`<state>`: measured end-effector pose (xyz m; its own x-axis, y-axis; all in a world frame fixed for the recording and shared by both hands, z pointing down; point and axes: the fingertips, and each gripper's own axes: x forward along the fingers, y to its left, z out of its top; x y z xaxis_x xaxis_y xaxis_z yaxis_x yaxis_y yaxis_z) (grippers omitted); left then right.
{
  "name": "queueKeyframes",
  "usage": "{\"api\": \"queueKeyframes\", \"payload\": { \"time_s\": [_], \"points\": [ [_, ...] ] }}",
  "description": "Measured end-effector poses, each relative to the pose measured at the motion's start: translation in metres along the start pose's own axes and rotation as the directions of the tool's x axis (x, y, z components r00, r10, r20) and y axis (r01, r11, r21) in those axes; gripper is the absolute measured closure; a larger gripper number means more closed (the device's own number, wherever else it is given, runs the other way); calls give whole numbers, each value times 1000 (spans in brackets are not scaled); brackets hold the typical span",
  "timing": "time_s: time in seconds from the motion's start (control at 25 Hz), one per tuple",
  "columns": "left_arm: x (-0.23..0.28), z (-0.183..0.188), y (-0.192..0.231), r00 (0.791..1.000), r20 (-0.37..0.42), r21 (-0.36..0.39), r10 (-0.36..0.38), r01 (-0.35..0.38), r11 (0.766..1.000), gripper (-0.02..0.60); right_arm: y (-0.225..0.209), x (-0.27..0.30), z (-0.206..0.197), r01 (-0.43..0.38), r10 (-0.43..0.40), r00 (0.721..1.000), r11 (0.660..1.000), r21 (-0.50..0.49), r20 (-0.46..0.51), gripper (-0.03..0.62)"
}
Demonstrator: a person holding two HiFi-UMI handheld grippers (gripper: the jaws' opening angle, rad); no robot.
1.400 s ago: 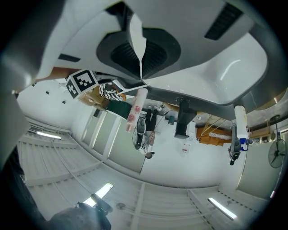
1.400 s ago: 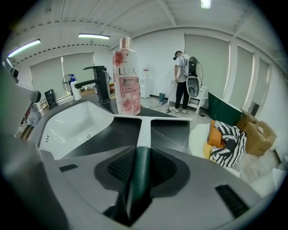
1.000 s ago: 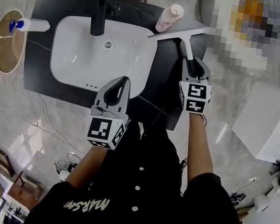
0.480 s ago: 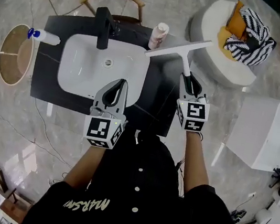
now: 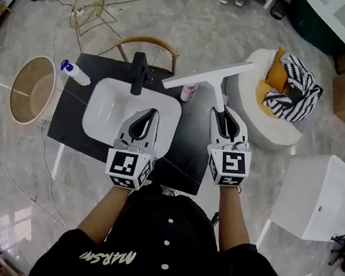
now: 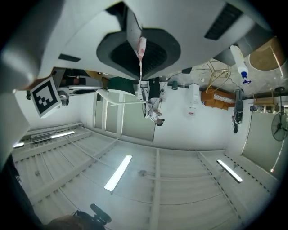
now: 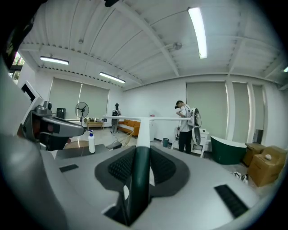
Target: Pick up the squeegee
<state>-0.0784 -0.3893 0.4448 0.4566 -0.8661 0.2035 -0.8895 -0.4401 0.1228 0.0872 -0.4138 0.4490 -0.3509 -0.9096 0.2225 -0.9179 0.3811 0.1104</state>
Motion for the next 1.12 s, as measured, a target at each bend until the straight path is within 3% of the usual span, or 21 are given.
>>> {"api": "queueKeyframes", "payload": {
  "time_s": [0.52, 1.12],
  "points": [
    [-46, 74, 22, 984, 137, 57, 114, -123, 991, 561, 17, -21, 114, -28, 32, 967, 999, -18, 253, 507],
    [-65, 98, 20, 970, 198, 70, 140, -157, 985, 560, 20, -41, 134, -21, 26, 948, 1000, -18, 316, 507]
  ]
}}
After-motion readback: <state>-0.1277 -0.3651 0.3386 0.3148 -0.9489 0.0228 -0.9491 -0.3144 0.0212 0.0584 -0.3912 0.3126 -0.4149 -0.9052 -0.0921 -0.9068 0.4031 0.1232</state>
